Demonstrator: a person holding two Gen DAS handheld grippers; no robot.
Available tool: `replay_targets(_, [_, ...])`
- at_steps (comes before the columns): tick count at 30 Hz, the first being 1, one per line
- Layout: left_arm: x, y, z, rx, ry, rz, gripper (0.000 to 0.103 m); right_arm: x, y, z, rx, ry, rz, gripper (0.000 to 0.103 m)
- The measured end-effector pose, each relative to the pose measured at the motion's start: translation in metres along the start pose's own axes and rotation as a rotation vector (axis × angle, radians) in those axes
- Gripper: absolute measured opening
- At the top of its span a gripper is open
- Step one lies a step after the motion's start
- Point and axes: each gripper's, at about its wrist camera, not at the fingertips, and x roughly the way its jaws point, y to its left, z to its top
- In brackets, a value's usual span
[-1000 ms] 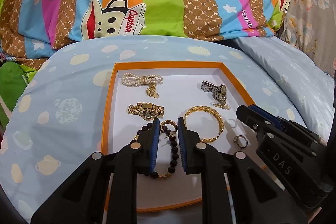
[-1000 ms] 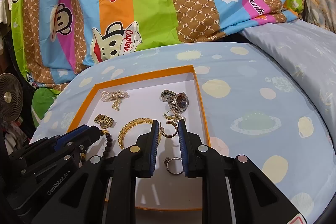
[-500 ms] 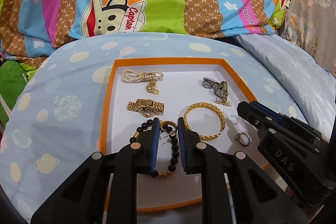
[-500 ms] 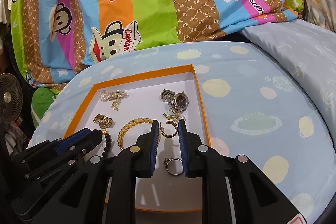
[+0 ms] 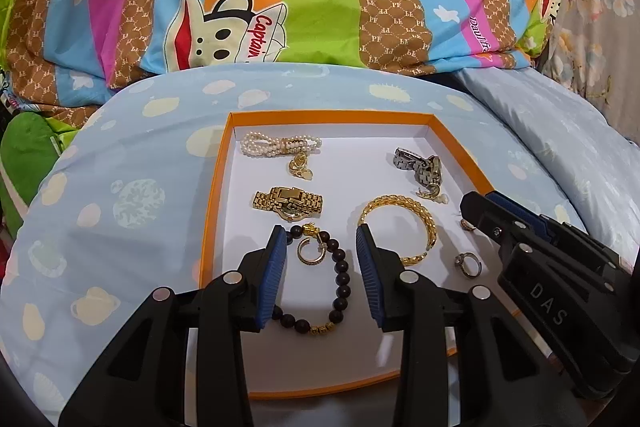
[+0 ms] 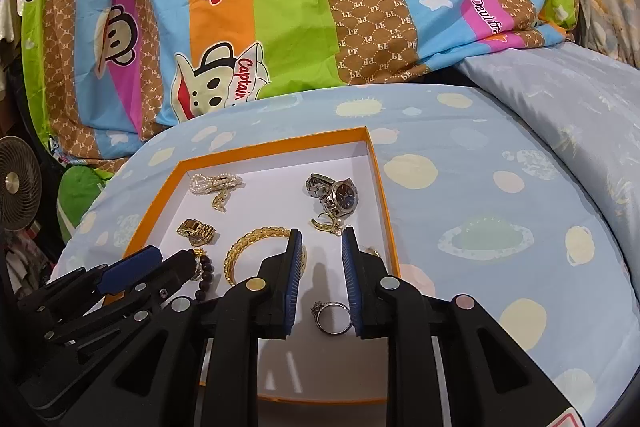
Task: Organize jewelry
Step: 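Carry both hoop earrings into the orange box and open both tools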
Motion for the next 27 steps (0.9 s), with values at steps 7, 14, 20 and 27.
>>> replay_targets(7, [0.001, -0.001, -0.001, 0.005, 0.002, 0.003, 0.035, 0.000, 0.000, 0.000, 0.000, 0.000, 0.000, 0.021])
replay_targets(14, [0.001, 0.000, -0.001, 0.006, 0.005, 0.002, 0.035, -0.001, 0.000, 0.000, 0.000, -0.001, -0.002, 0.021])
replay_targets(20, [0.001, -0.001, -0.001, 0.009, 0.004, 0.006, 0.035, -0.001, -0.001, 0.001, 0.003, -0.003, -0.005, 0.025])
replay_targets(27, [-0.009, -0.002, -0.009, 0.026, -0.024, 0.039, 0.035, -0.014, -0.002, -0.005, -0.002, -0.035, -0.030, 0.032])
